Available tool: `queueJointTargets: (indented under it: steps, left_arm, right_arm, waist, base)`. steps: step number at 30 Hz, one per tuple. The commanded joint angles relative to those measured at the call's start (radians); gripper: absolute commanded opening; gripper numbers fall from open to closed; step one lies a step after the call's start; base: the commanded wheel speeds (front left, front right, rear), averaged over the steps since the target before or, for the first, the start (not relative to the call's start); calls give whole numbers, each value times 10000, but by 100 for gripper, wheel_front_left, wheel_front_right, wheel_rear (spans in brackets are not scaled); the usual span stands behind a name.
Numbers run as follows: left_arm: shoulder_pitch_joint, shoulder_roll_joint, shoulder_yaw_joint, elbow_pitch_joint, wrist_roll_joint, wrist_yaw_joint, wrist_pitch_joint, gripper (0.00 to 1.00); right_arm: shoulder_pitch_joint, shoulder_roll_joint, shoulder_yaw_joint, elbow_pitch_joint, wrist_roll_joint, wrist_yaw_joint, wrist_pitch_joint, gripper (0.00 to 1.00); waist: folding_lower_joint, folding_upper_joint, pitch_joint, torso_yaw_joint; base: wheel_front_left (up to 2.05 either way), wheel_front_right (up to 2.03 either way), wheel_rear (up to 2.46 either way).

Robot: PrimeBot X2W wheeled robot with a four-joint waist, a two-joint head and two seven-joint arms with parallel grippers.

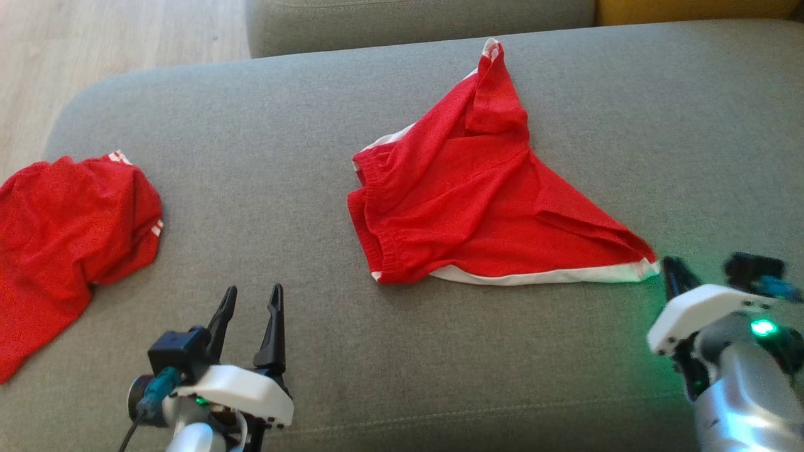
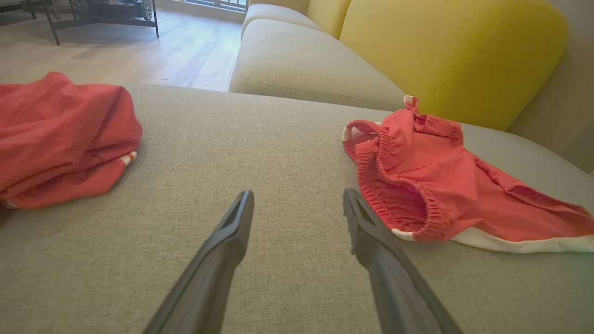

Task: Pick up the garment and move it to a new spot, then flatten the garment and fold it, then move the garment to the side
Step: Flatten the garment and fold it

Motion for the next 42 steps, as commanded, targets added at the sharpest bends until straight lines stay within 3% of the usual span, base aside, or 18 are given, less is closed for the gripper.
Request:
queueJointTargets:
  steps: [1,7,10,14,17,18,24,32,37,42]
  left_arm:
    - [-283,-1,335,-269,78,-27,-120,100]
    - [-235,-49,344,-210,128,-59,-120,100]
    - [-154,-71,366,-176,138,-67,-120,100]
    - [-78,-106,405,-217,139,-66,-120,100]
    - [-33,-127,417,-269,124,-64,-120,100]
    - [27,-147,417,-327,101,-66,-120,100]
    - [54,-176,70,-256,258,-317,-120,100]
    - [-965,146,-1151,737,1528,-832,-120,100]
    - [-1968,624,-1679,2099,2767,-353,76,100]
    - [-2750,674,-1943,3089,3054,-421,31,100]
  right_arm:
    - [-578,1,-79,-38,-34,-4,-94,100]
    - [-1449,1,-1222,1180,-964,-4,-762,100]
    - [-1588,1,-969,1349,-1450,-4,-1105,100]
    - [-1495,1,313,1413,-1171,-4,-1284,100]
    - [-1197,1,1077,914,-655,-4,-1293,100]
    - [-678,1,1842,224,-70,-4,-1296,100]
    - [468,1,2880,-1338,934,-4,-1299,100]
    - [826,1,3664,-2661,1286,-4,-1226,100]
    - [908,1,3933,-3254,1448,-4,-1053,100]
    - [1016,1,3903,-3673,1436,-4,-861,100]
  waist:
    - [0,0,2,-7]
    - [0,0,-38,-24]
    - [0,0,-182,-69]
    - [0,0,-409,-178]
    - [0,0,-508,-254]
    - [0,0,-582,-338]
    - [0,0,-515,-659]
    - [0,0,-24,-1354]
    - [0,0,299,-1762]
    - [0,0,570,-1971]
  base:
    - [0,0,0]
    - [0,0,0]
    - [0,0,0]
    - [0,0,0]
    - [0,0,0]
    - [0,0,0]
    - [0,0,0]
    - [0,0,0]
    - [0,0,0]
    - [0,0,0]
